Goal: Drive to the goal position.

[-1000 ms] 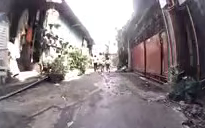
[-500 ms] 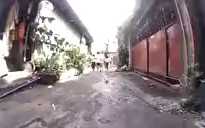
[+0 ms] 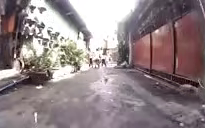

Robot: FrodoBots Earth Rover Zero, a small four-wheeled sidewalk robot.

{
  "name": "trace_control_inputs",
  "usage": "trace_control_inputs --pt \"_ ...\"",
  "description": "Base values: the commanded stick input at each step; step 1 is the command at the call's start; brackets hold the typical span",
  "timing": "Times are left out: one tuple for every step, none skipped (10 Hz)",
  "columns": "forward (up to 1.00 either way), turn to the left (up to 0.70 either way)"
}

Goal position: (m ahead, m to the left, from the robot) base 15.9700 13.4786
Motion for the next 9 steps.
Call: trace_control_inputs --pt "0.7 0.0" --pt "0.7 0.0" --pt "0.7 0.0" --pt "0.7 0.0" --pt "0.7 0.0" --pt "0.7 0.0" --pt "0.7 0.0" --pt "0.7 0.0" --pt "0.7 0.0"
